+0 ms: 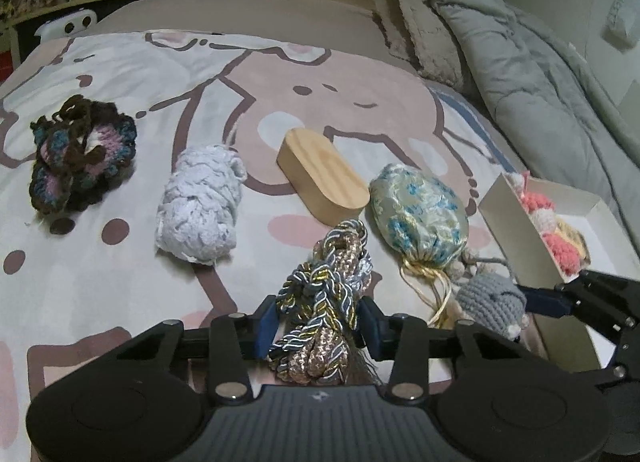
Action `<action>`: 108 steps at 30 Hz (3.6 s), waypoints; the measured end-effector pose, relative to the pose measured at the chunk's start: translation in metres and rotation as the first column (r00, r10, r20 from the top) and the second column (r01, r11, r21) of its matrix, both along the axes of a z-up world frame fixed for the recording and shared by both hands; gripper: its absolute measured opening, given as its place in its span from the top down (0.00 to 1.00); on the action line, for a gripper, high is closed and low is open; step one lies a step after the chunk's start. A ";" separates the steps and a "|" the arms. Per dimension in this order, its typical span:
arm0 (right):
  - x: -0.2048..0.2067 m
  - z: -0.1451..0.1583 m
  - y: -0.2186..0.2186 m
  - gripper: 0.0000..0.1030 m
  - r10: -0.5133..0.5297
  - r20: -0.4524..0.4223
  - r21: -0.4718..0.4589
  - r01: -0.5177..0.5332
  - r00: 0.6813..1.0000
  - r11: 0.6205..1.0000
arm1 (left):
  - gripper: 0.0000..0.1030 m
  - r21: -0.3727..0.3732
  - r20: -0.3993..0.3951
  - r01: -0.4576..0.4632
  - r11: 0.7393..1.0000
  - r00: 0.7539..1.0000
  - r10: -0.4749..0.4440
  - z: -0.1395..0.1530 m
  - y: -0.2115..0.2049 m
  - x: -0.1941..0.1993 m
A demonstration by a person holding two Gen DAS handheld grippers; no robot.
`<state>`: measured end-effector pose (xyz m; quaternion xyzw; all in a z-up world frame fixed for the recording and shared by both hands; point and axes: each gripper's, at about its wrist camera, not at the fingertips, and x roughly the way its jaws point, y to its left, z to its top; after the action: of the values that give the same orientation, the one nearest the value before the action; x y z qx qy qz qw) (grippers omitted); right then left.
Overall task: Organize objects
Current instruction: 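Grasp the braided rope keychain with the left tool while the right tool grasps the grey crochet mouse, then carry the rope keychain and grey mouse over the white box with both tools, then open both tools to drop the rope keychain and mouse into the box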
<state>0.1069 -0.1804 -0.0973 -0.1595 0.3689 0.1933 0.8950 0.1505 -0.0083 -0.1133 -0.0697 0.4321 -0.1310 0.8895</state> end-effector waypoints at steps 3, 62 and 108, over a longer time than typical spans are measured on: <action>-0.001 0.000 0.000 0.45 0.002 0.000 -0.002 -0.002 1.000 1.000 | 0.58 0.007 0.000 0.002 1.000 1.000 -0.002 -0.001 -0.002 0.001; -0.021 0.139 -0.158 0.45 -0.495 0.106 0.413 0.415 0.862 0.811 | 0.61 -0.018 0.290 -0.029 0.999 0.957 0.033 0.146 -0.056 -0.060; -0.014 0.070 -0.223 0.43 -0.423 -0.233 0.314 0.479 0.876 0.820 | 0.52 -0.030 -0.049 0.017 0.999 0.999 -0.018 0.064 -0.213 -0.066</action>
<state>0.0926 -0.4034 -0.0269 0.1156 0.4214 0.0517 0.8980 0.0840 -0.2217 -0.0492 -0.0823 0.4524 -0.1435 0.8763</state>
